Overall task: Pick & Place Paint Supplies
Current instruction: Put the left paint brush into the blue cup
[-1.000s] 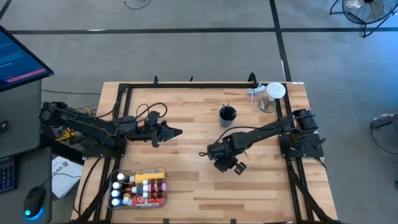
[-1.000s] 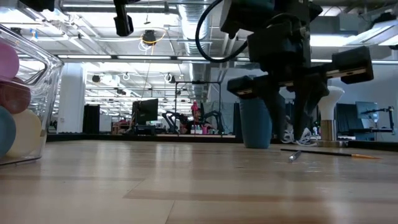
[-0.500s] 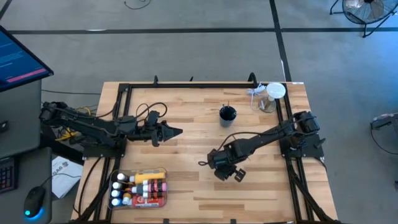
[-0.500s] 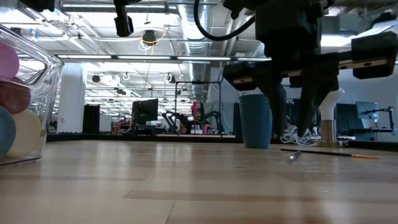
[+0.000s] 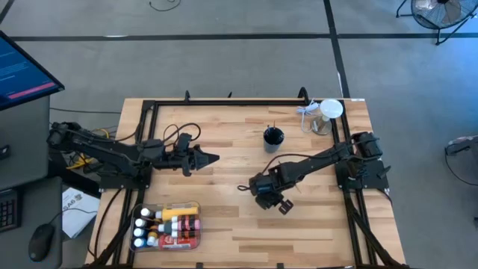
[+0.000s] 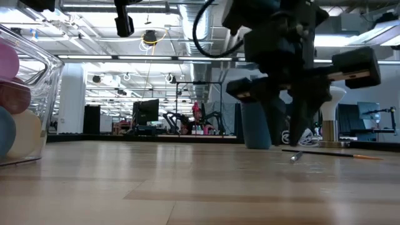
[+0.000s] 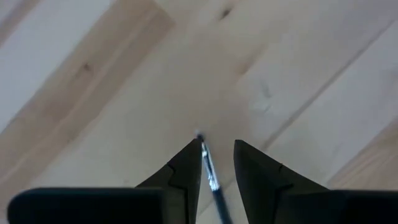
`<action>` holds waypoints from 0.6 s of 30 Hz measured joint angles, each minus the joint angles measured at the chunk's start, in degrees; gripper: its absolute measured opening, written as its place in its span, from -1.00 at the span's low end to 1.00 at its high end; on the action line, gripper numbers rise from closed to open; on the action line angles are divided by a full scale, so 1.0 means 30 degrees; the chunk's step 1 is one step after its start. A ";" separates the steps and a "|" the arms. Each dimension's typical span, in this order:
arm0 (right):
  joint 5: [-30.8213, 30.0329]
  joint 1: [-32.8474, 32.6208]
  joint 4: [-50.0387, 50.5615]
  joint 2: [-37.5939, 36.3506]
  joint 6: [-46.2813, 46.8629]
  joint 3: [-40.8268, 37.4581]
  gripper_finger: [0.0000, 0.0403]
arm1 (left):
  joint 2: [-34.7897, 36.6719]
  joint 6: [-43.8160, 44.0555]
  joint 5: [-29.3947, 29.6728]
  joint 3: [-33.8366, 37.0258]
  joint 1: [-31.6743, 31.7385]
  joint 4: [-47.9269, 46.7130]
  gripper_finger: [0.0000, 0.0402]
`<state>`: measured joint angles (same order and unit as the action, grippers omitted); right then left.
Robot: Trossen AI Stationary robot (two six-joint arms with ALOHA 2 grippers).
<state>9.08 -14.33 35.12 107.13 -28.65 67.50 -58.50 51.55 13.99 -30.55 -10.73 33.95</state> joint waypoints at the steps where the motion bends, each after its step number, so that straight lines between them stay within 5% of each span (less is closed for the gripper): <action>1: -0.0014 0.0000 0.0076 0.0000 -0.0028 -0.0112 -0.57 | 0.0000 0.0015 0.0004 0.0000 -0.0070 0.0000 -1.00; 18: -0.0075 0.0160 -0.0366 0.0007 -0.1150 -0.0727 -0.57 | -0.0007 0.0051 0.0767 0.0000 -0.0259 -0.0007 -1.00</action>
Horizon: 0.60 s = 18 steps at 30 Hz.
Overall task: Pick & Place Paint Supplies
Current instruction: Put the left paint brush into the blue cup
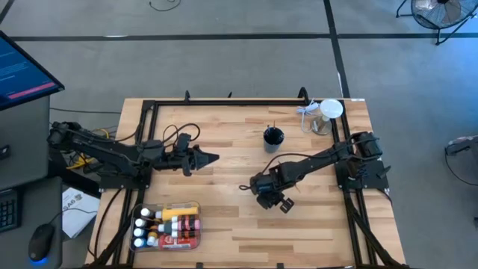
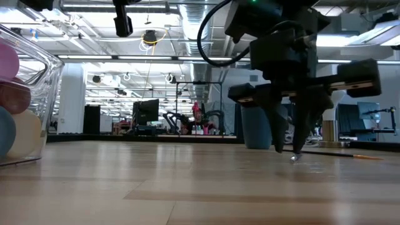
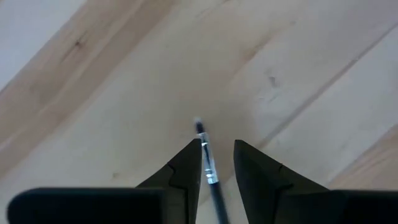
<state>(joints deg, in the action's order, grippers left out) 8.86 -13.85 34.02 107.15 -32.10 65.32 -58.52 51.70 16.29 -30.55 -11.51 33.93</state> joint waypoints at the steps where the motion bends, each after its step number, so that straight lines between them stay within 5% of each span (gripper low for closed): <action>1: -0.0044 0.0002 -0.0140 0.0000 0.0007 -0.0002 -0.57 | 0.0000 0.0000 0.0018 0.0000 0.0000 0.0007 -1.00; 18: -0.0050 0.0000 -0.0821 0.0000 0.0122 -0.0309 -0.57 | 0.0000 -0.0095 0.0082 0.0000 0.0000 -0.0007 -1.00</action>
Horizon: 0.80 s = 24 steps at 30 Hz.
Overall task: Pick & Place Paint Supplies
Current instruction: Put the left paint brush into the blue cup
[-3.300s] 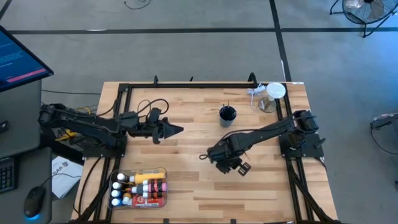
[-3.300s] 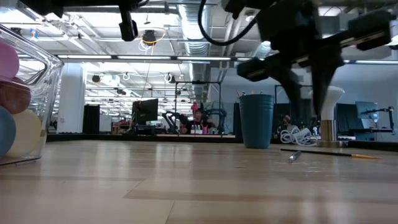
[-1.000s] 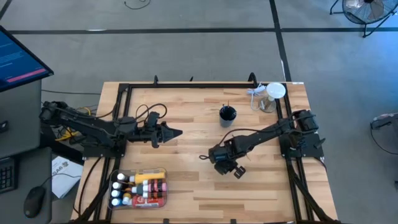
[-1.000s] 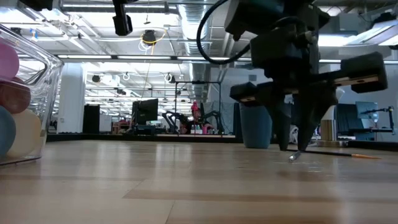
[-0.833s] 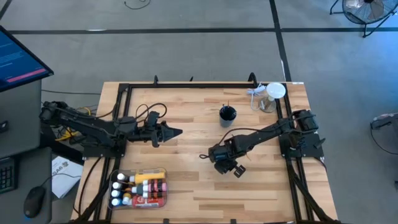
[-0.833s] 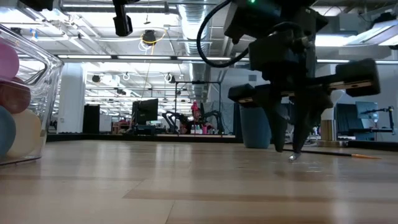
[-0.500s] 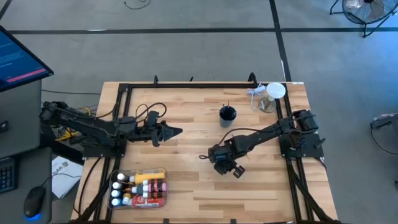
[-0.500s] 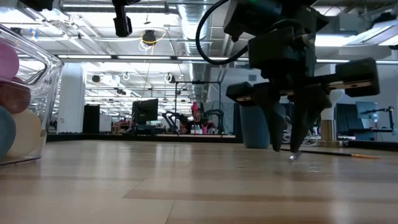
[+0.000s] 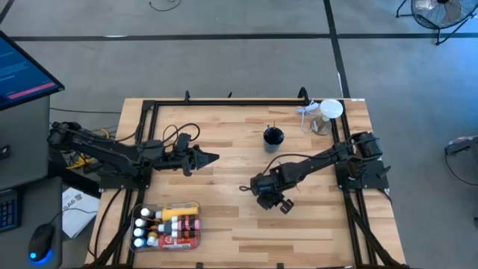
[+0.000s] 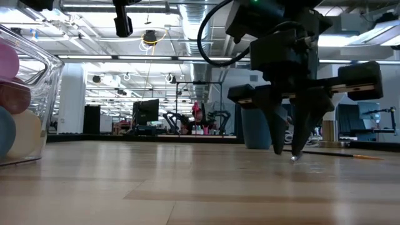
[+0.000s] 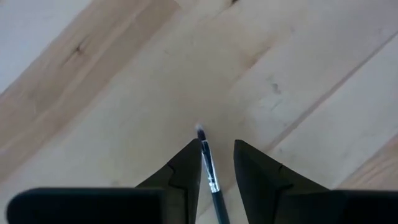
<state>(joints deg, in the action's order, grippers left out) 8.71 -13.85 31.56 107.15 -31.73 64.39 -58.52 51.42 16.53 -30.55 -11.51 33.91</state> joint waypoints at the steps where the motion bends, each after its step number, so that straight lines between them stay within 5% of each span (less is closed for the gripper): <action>1: 0.0001 0.0000 0.0021 0.0000 0.0041 -0.0026 -0.57 | 0.0003 0.0000 0.0000 0.0000 0.0000 0.0000 -1.00; 24: -0.0141 -0.0244 -0.0389 -0.0058 0.0096 -0.0952 -0.57 | 0.0000 -0.0038 -0.0022 0.0000 0.0000 -0.0015 -1.00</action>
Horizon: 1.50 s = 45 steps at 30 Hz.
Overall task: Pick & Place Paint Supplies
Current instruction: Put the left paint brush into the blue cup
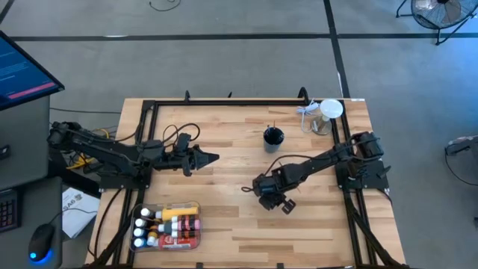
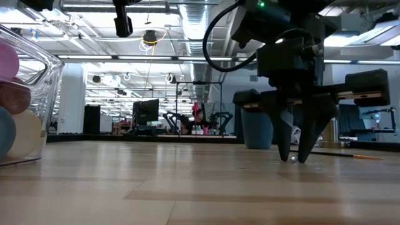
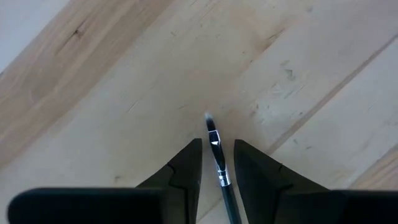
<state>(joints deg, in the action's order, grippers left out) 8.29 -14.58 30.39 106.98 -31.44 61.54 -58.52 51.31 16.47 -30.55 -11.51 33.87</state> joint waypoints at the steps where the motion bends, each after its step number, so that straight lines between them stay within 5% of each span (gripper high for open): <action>1: -0.0124 -0.0077 0.0000 0.0000 0.0006 0.0000 -0.57 | 0.0004 -0.0003 0.0000 0.0000 0.0000 0.0000 -1.00; 17: -0.0762 -0.0512 0.0219 0.0015 0.0006 -0.0019 -0.97 | 0.0000 -0.0006 -0.0006 0.0000 0.0000 0.0000 -1.00; 45: -0.0791 0.0066 0.0232 0.0182 0.3893 0.1867 -1.00 | 0.0000 -0.0146 -0.0006 0.0007 0.0000 -0.0007 -1.00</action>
<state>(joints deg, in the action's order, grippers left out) 5.91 -14.38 31.09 107.53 -19.76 67.14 -58.52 50.87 16.45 -30.52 -11.51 33.85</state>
